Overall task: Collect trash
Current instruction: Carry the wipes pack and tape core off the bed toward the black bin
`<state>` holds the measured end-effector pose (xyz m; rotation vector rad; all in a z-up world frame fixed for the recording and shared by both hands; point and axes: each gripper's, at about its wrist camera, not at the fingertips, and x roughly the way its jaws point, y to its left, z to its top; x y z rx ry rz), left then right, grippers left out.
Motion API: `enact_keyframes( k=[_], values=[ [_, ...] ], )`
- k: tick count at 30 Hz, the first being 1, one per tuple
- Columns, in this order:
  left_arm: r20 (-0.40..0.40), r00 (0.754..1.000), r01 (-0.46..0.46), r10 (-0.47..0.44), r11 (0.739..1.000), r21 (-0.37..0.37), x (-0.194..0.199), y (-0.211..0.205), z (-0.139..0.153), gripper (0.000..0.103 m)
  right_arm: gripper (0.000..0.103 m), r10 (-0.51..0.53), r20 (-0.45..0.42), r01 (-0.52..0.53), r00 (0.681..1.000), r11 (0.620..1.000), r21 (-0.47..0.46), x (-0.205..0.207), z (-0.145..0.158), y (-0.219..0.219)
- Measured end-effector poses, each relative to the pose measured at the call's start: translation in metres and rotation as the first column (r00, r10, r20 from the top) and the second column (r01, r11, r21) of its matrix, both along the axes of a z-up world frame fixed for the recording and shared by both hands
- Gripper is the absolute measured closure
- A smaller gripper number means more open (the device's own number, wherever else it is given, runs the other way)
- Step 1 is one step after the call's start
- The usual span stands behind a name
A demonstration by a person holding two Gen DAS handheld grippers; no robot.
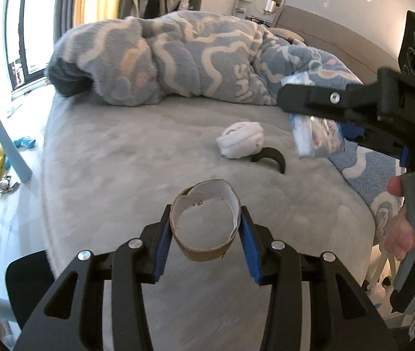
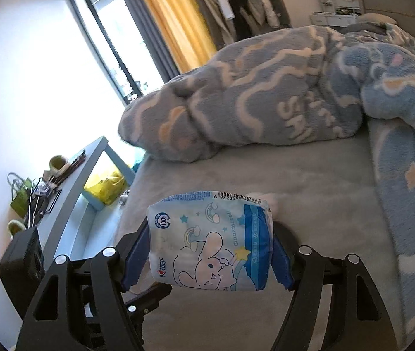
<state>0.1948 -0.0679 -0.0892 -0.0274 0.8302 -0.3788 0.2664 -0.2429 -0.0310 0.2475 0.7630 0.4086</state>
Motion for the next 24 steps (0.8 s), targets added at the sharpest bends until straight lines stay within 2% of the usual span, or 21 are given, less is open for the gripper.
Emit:
enact_keyframes(
  k=[12, 24],
  values=[
    [0.014, 0.993, -0.114, 0.114, 0.993, 0.010, -0.027, 0.076, 0.013, 0.057, 0.031, 0.062, 0.000, -0.062, 0.998, 0.998, -0.017, -0.020, -0.005, 0.059],
    [0.000, 0.971, -0.238, 0.238, 0.971, 0.010, -0.039, 0.149, 0.008, 0.057, 0.031, 0.142, -0.015, -0.142, 0.990, 0.990, -0.022, -0.025, -0.012, 0.125]
  ],
)
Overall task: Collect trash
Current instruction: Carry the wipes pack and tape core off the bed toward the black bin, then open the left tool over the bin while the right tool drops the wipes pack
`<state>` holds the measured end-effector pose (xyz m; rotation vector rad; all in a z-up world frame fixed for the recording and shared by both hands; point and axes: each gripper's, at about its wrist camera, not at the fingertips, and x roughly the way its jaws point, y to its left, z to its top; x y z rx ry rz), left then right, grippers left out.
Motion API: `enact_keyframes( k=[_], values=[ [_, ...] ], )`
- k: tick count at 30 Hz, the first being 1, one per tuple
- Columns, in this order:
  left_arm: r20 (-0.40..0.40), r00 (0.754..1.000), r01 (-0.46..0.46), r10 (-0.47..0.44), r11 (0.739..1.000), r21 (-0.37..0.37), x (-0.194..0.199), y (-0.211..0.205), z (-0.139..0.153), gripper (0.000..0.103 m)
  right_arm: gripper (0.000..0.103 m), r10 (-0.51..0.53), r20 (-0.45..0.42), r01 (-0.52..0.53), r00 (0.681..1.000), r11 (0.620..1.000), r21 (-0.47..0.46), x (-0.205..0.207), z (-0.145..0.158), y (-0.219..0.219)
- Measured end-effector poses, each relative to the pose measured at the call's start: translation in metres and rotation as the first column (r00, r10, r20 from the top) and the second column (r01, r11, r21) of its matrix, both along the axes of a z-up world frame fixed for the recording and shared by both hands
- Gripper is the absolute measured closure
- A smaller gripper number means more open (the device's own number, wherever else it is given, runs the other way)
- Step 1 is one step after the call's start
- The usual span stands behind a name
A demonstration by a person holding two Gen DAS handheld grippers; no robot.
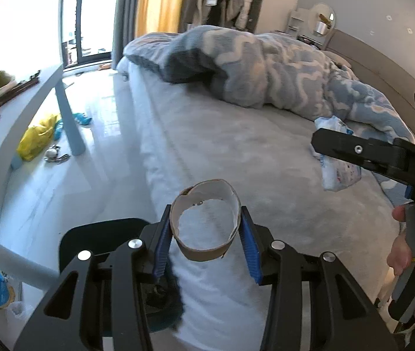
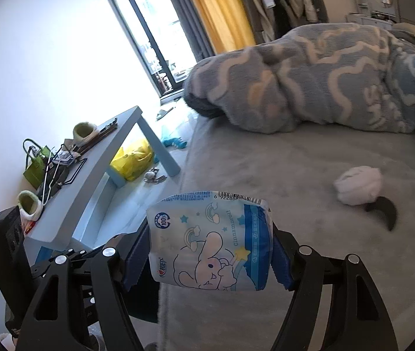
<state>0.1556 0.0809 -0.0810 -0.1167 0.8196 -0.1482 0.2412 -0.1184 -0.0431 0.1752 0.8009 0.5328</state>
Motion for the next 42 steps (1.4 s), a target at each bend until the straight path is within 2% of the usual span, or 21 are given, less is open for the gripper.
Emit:
enact_keyframes(
  k=[5, 12, 22, 27, 31, 34, 42],
  values=[
    [-0.025, 0.999, -0.042, 0.042, 0.999, 0.016, -0.002, 0.026, -0.009, 0.056, 0.031, 0.042, 0.005, -0.042, 0.999, 0.999, -0.006, -0.004, 0.000, 0.029],
    [-0.111, 0.990, -0.080, 0.085, 0.995, 0.052, -0.005, 0.062, -0.029, 0.056, 0.031, 0.102, 0.001, -0.101, 0.995, 0.994, -0.028, -0.010, -0.006, 0.067],
    [-0.250, 0.959, -0.116, 0.133, 0.990, 0.082, -0.009, 0.103, -0.063, 0.056, 0.031, 0.185, -0.014, -0.185, 0.983, 0.980, -0.072, -0.019, -0.018, 0.120],
    [-0.291, 0.945, -0.126, 0.149, 0.987, 0.096, -0.015, 0.117, -0.078, 0.056, 0.031, 0.211, -0.031, -0.213, 0.977, 0.974, -0.075, -0.020, -0.026, 0.138],
    [-0.298, 0.943, -0.129, 0.149, 0.988, 0.085, -0.018, 0.125, -0.076, 0.054, 0.031, 0.225, -0.038, -0.228, 0.974, 0.970, -0.084, -0.022, -0.032, 0.150],
    [-0.281, 0.947, -0.136, 0.154, 0.987, 0.080, -0.022, 0.130, -0.069, 0.039, 0.031, 0.232, -0.045, -0.235, 0.972, 0.968, -0.090, -0.022, -0.036, 0.158],
    [-0.231, 0.956, -0.173, 0.181, 0.983, 0.053, -0.029, 0.148, -0.055, 0.036, 0.031, 0.257, -0.065, -0.263, 0.964, 0.958, -0.116, -0.025, -0.048, 0.179]
  ],
)
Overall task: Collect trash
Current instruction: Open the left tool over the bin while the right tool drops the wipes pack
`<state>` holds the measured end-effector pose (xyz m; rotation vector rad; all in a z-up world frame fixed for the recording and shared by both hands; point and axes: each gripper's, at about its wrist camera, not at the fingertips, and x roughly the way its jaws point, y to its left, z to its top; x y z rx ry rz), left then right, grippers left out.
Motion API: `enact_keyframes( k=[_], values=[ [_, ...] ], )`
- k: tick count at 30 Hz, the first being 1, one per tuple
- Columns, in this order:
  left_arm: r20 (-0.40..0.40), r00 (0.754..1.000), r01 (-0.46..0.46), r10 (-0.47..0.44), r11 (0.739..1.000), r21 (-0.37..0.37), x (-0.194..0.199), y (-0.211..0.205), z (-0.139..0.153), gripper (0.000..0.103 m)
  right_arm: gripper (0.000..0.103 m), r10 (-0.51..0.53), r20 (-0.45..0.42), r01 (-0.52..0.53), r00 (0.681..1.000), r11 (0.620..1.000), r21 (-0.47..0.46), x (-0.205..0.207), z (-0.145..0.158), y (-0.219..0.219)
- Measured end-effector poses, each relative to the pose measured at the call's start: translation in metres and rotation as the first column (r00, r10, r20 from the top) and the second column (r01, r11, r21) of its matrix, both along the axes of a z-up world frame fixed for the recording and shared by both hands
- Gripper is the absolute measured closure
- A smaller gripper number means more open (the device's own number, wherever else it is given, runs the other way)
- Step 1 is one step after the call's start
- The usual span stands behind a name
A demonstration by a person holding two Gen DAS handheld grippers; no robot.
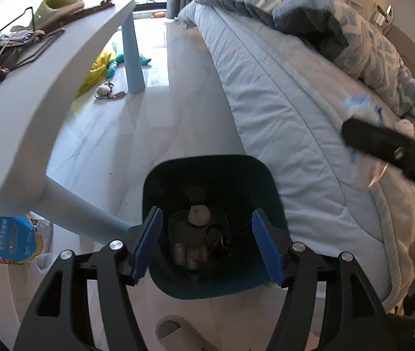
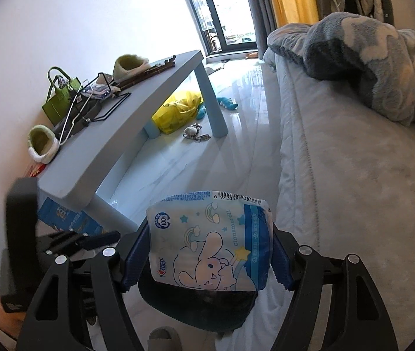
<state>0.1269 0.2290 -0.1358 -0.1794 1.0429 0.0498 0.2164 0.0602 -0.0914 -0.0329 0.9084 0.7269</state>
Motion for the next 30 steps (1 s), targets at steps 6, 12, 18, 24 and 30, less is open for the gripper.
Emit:
enact_keyframes(
  k=[6, 12, 18, 24, 30],
  values=[
    [0.078, 0.996, -0.039, 0.039, 0.999, 0.000, -0.007, 0.012, 0.023, 0.036, 0.031, 0.017, -0.039, -0.018, 0.999, 1.000, -0.012, 0.001, -0.013, 0.011],
    [0.146, 0.987, -0.064, 0.064, 0.998, -0.004, -0.013, 0.022, 0.045, 0.037, 0.031, 0.040, -0.073, -0.043, 0.997, 0.998, -0.049, -0.001, -0.031, 0.024],
    [0.214, 0.975, -0.069, 0.066, 0.998, 0.006, -0.020, 0.026, 0.070, 0.041, 0.031, 0.063, -0.101, -0.073, 0.993, 0.992, -0.099, -0.006, -0.051, 0.036],
    [0.276, 0.959, -0.059, 0.062, 0.998, -0.018, -0.025, 0.022, 0.087, 0.046, 0.031, 0.071, -0.116, -0.088, 0.991, 0.984, -0.152, -0.007, -0.070, 0.040],
    [0.302, 0.951, -0.061, 0.066, 0.998, -0.024, -0.026, 0.022, 0.095, 0.052, 0.028, 0.080, -0.105, -0.102, 0.991, 0.971, -0.215, -0.009, -0.082, 0.044]
  ],
)
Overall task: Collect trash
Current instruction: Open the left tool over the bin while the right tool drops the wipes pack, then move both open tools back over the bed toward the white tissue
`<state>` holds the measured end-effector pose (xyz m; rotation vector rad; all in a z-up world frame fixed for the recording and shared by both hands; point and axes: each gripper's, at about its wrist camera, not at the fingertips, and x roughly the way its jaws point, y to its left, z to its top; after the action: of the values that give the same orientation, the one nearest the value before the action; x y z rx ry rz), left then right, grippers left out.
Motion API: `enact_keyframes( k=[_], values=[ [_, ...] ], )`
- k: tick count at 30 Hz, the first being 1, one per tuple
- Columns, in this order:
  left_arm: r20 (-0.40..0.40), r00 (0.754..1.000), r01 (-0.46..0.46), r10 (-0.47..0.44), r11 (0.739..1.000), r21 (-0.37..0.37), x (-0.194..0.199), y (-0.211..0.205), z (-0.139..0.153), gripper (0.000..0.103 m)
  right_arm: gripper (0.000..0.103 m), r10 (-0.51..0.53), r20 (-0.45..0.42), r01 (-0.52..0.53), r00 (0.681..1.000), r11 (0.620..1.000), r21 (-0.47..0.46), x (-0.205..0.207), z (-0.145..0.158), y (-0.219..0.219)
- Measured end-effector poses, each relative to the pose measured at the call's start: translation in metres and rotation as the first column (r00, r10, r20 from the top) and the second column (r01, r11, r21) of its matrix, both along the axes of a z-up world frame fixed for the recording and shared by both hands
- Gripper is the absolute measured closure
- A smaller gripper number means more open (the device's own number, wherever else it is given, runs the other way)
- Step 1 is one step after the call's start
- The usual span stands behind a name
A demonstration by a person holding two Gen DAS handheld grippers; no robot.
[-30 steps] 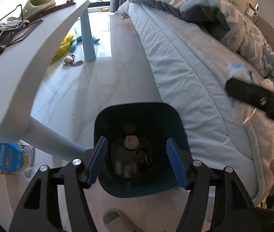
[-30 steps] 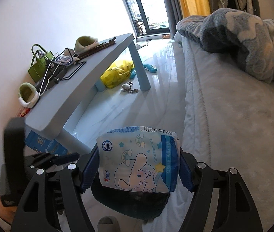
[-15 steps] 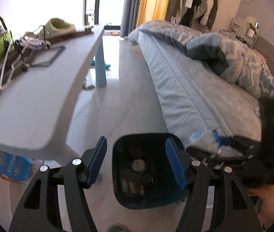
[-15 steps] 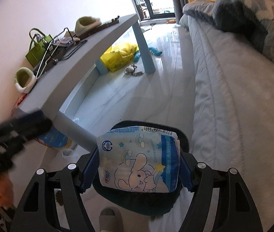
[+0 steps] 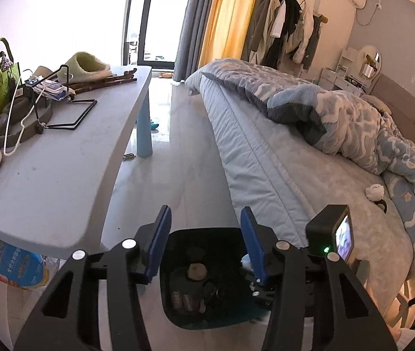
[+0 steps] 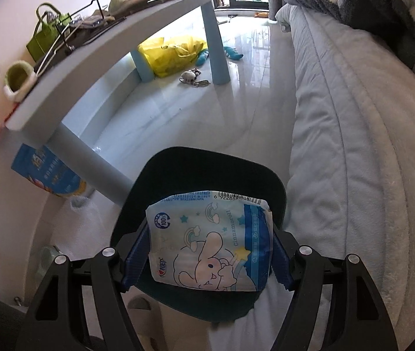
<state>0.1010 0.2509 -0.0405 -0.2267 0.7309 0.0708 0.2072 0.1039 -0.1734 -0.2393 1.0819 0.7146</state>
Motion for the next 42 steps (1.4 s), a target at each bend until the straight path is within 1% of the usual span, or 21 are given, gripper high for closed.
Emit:
enact_keyframes(
  k=[1, 3, 5, 8, 12, 17, 21, 24, 28, 31, 35, 38, 42],
  values=[
    [0.003, 1.000, 0.000, 0.000, 1.000, -0.002, 0.000, 0.000, 0.001, 0.053, 0.027, 0.004, 0.006, -0.004, 1.000, 1.000, -0.003, -0.001, 0.000, 0.000],
    [0.008, 1.000, 0.000, 0.000, 1.000, -0.003, 0.000, -0.001, 0.003, 0.053, 0.018, 0.012, 0.022, -0.012, 1.000, 1.000, -0.012, -0.003, -0.001, 0.003],
    [0.015, 1.000, 0.001, -0.001, 1.000, -0.001, 0.000, -0.001, 0.006, 0.053, 0.016, 0.023, 0.030, -0.022, 0.999, 1.000, -0.013, -0.006, 0.000, 0.005],
    [0.029, 1.000, 0.010, -0.010, 1.000, 0.002, 0.000, -0.005, 0.012, 0.053, 0.015, 0.037, 0.036, -0.036, 0.999, 0.999, -0.017, -0.010, 0.003, 0.006],
    [0.051, 0.998, 0.027, -0.028, 1.000, 0.008, 0.000, -0.014, 0.021, 0.053, 0.015, 0.046, 0.046, -0.046, 0.998, 0.999, 0.009, -0.014, 0.014, 0.003],
    [0.075, 0.997, 0.034, -0.033, 0.999, -0.009, 0.002, -0.021, 0.028, 0.053, 0.015, 0.049, 0.098, -0.055, 0.994, 0.997, 0.062, -0.020, 0.042, -0.008],
    [0.122, 0.992, 0.040, -0.035, 0.998, -0.041, 0.002, -0.027, 0.039, 0.053, 0.015, 0.039, 0.138, -0.055, 0.990, 0.992, 0.115, -0.023, 0.066, -0.022],
    [0.140, 0.989, 0.059, -0.051, 0.997, -0.051, 0.005, -0.036, 0.044, 0.053, 0.015, 0.024, 0.173, -0.048, 0.985, 0.989, 0.137, -0.023, 0.081, -0.035],
    [0.137, 0.988, 0.079, -0.072, 0.996, -0.042, 0.012, -0.050, 0.043, 0.052, 0.015, -0.008, 0.210, -0.023, 0.978, 0.989, 0.145, -0.019, 0.092, -0.054],
    [0.135, 0.987, 0.089, -0.083, 0.995, -0.040, 0.018, -0.061, 0.043, 0.051, 0.015, -0.033, 0.219, -0.001, 0.975, 0.989, 0.151, -0.015, 0.097, -0.068],
    [0.129, 0.987, 0.103, -0.098, 0.994, -0.033, 0.027, -0.076, 0.042, 0.047, 0.015, -0.071, 0.236, 0.036, 0.969, 0.988, 0.149, -0.006, 0.103, -0.088],
    [0.120, 0.987, 0.114, -0.111, 0.993, -0.024, 0.034, -0.087, 0.040, 0.045, 0.016, -0.094, 0.253, 0.058, 0.963, 0.988, 0.146, 0.001, 0.107, -0.102],
    [0.113, 0.987, 0.121, -0.117, 0.992, -0.029, 0.042, -0.097, 0.038, 0.043, 0.018, -0.124, 0.262, 0.088, 0.957, 0.985, 0.146, 0.010, 0.110, -0.122]
  ],
)
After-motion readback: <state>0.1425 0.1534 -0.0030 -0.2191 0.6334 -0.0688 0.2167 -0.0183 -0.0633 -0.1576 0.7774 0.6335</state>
